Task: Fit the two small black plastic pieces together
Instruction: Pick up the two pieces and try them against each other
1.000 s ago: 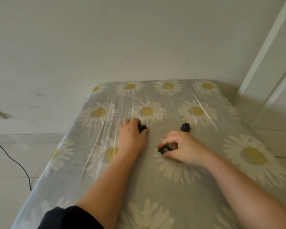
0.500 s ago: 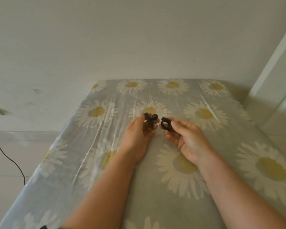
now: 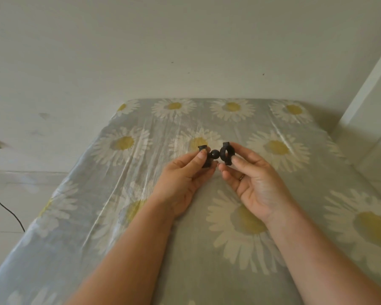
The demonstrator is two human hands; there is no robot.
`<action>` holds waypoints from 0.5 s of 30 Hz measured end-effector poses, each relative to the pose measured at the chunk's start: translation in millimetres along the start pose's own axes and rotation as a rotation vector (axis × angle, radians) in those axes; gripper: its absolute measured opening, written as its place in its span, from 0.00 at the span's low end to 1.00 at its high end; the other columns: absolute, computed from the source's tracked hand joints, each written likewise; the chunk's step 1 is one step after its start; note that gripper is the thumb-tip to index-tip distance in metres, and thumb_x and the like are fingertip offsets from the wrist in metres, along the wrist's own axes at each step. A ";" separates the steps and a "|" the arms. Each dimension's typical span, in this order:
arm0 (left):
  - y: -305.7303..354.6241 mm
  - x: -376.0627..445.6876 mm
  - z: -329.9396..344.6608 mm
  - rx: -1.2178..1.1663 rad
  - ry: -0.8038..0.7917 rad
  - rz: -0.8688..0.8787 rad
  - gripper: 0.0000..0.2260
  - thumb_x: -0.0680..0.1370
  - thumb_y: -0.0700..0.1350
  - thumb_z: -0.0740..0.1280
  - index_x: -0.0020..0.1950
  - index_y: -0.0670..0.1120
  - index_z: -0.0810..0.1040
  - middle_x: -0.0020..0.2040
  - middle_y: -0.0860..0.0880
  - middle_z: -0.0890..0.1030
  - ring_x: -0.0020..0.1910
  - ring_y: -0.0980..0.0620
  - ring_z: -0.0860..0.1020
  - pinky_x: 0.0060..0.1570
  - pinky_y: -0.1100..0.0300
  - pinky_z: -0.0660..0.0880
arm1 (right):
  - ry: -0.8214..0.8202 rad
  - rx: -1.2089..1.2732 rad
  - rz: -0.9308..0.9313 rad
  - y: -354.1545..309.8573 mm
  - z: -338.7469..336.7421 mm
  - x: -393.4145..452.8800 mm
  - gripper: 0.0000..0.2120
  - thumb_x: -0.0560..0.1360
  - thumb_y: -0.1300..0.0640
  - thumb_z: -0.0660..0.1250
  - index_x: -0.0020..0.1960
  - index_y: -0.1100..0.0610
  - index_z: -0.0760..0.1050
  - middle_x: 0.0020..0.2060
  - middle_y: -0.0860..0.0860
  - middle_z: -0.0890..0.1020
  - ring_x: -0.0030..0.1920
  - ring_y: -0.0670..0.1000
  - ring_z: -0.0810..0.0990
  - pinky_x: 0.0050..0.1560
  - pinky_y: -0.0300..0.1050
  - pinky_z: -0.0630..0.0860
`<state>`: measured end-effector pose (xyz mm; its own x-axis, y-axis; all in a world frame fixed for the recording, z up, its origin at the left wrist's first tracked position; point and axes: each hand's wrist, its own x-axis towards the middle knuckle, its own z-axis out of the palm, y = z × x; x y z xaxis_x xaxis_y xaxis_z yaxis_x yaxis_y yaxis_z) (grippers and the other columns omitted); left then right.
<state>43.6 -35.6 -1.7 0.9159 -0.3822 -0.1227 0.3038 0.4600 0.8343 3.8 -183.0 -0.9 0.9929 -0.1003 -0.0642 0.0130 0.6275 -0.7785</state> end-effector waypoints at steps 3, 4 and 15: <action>-1.0 0.2 1.1 0.015 -0.018 0.001 0.14 0.69 0.41 0.68 0.52 0.37 0.80 0.48 0.40 0.82 0.47 0.49 0.81 0.51 0.59 0.79 | 0.022 -0.025 -0.010 1.3 0.1 0.3 0.10 0.71 0.67 0.66 0.50 0.58 0.81 0.38 0.54 0.86 0.34 0.50 0.84 0.33 0.38 0.79; -1.5 0.2 1.1 0.014 -0.031 0.002 0.13 0.69 0.41 0.68 0.51 0.38 0.81 0.47 0.41 0.83 0.46 0.50 0.81 0.50 0.59 0.79 | 0.026 -0.030 -0.015 2.1 0.1 0.3 0.10 0.73 0.67 0.65 0.49 0.59 0.81 0.38 0.54 0.86 0.34 0.49 0.84 0.32 0.37 0.79; -2.3 1.0 0.7 0.007 -0.125 0.040 0.14 0.67 0.37 0.69 0.52 0.37 0.81 0.45 0.43 0.85 0.45 0.50 0.83 0.46 0.61 0.79 | -0.027 -0.397 -0.164 2.6 -0.3 -0.6 0.13 0.67 0.59 0.73 0.51 0.55 0.83 0.39 0.51 0.86 0.36 0.46 0.82 0.38 0.38 0.78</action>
<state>43.6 -37.6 -3.4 0.8873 -0.4606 -0.0220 0.2655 0.4713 0.8410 3.1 -181.6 -3.1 0.9842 -0.1507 0.0931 0.1301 0.2580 -0.9573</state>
